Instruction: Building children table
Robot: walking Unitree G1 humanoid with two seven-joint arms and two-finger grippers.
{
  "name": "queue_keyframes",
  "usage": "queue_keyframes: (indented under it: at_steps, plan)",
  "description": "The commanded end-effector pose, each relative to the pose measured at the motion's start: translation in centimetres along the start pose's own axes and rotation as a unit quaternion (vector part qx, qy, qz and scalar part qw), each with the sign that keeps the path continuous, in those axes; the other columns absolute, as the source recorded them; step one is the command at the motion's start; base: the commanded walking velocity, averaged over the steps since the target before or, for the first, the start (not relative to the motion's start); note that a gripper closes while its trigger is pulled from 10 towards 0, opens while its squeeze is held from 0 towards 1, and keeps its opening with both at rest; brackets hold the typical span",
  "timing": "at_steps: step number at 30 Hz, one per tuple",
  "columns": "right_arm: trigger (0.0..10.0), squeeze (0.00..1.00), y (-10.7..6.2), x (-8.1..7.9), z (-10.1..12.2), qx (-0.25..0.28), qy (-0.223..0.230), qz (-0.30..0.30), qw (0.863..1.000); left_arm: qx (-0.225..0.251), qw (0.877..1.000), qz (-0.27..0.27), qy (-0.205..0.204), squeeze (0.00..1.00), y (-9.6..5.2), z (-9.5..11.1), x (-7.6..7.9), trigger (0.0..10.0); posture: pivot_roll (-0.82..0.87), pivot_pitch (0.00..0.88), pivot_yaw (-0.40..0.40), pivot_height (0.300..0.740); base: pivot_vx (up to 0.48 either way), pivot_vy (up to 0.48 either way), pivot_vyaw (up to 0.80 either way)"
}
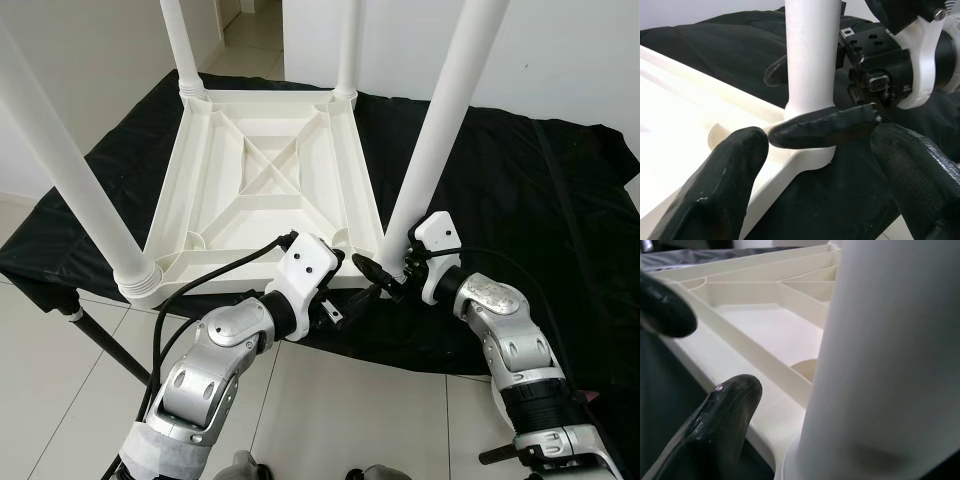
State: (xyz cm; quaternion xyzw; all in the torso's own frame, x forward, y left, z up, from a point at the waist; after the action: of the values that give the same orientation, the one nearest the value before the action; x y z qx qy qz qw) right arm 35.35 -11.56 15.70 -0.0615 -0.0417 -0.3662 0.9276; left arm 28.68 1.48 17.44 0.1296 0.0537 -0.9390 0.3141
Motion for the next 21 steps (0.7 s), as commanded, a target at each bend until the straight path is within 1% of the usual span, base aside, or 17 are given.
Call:
queue_keyframes:
  at_steps: [1,2,3,4,11,16,17,18,19,20,21]
  plan:
    - [10.0,0.0,0.3,-0.2,-0.5,-0.015,-0.006,0.034,0.999,-0.005,1.0,0.015,-0.001,0.0,0.1,-0.1,-0.3,10.0,-0.09,0.05,0.018,0.74,0.0,0.0,0.0]
    - [10.0,0.0,0.3,-0.2,-0.5,-0.015,-0.006,0.034,0.999,-0.005,1.0,0.015,-0.001,0.0,0.1,-0.1,-0.3,10.0,-0.09,0.05,0.018,0.74,0.0,0.0,0.0]
    - [8.2,0.0,0.4,-0.2,-0.7,-0.02,-0.006,0.04,0.999,-0.005,1.0,0.015,-0.001,0.0,0.1,-0.1,-0.3,10.0,-0.09,0.05,0.018,0.74,0.0,0.0,0.0]
    - [0.0,0.0,0.5,0.0,-1.0,-0.029,-0.004,0.044,0.999,-0.005,1.0,0.015,0.0,0.0,0.1,-0.1,-0.4,10.0,-0.08,0.05,0.019,0.74,0.0,0.0,0.0]
    - [0.0,0.0,0.3,0.5,-1.7,-0.038,0.003,0.055,0.998,-0.005,1.0,0.017,-0.001,0.0,0.0,-0.1,-0.4,10.0,-0.07,0.05,0.018,0.74,0.0,0.0,0.0]
    - [0.0,0.0,0.1,0.8,-1.9,-0.037,0.002,0.051,0.998,-0.005,1.0,0.018,-0.001,0.0,0.0,-0.1,-0.4,10.0,-0.08,0.052,0.018,0.74,0.0,0.0,0.0]
    - [0.5,0.0,0.0,0.8,-1.9,-0.035,0.002,0.049,0.998,-0.005,1.0,0.018,-0.001,0.0,0.0,-0.1,-0.4,10.0,-0.08,0.052,0.018,0.74,0.0,0.0,0.0]
    - [0.5,0.0,0.0,0.8,-1.9,-0.035,0.002,0.049,0.998,-0.005,1.0,0.018,-0.001,0.0,0.0,-0.1,-0.4,10.0,-0.08,0.052,0.018,0.74,0.0,0.0,0.0]
    - [10.0,0.0,0.0,1.0,-1.7,-0.028,0.007,0.038,0.999,-0.004,1.0,0.017,-0.002,0.0,0.1,-0.1,-0.4,10.0,-0.08,0.053,0.018,0.74,0.0,0.0,0.0]
    - [10.0,0.0,0.0,1.0,-1.7,-0.028,0.007,0.038,0.999,-0.004,1.0,0.017,-0.002,0.0,0.1,-0.1,-0.4,10.0,-0.08,0.053,0.018,0.74,0.0,0.0,0.0]
    - [10.0,0.0,0.0,1.2,-1.5,-0.021,0.01,0.026,0.999,-0.004,1.0,0.016,-0.002,0.0,0.1,-0.1,-0.4,10.0,-0.08,0.055,0.018,0.74,0.0,0.0,0.0]
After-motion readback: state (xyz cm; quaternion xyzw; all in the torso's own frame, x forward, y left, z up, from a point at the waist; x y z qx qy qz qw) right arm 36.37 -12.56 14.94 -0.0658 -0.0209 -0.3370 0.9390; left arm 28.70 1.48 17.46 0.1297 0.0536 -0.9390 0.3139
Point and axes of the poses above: a point about 5 cm out from each wrist's last joint towards the gripper, its own y axis pointing out of the wrist towards the gripper, its own z axis along the axis of the wrist's last joint, x = y × z, the point moved 5 cm from there along y, pointing out of the wrist towards the gripper, and after that the axes turned 9 degrees about y, right-handed, at the moved point
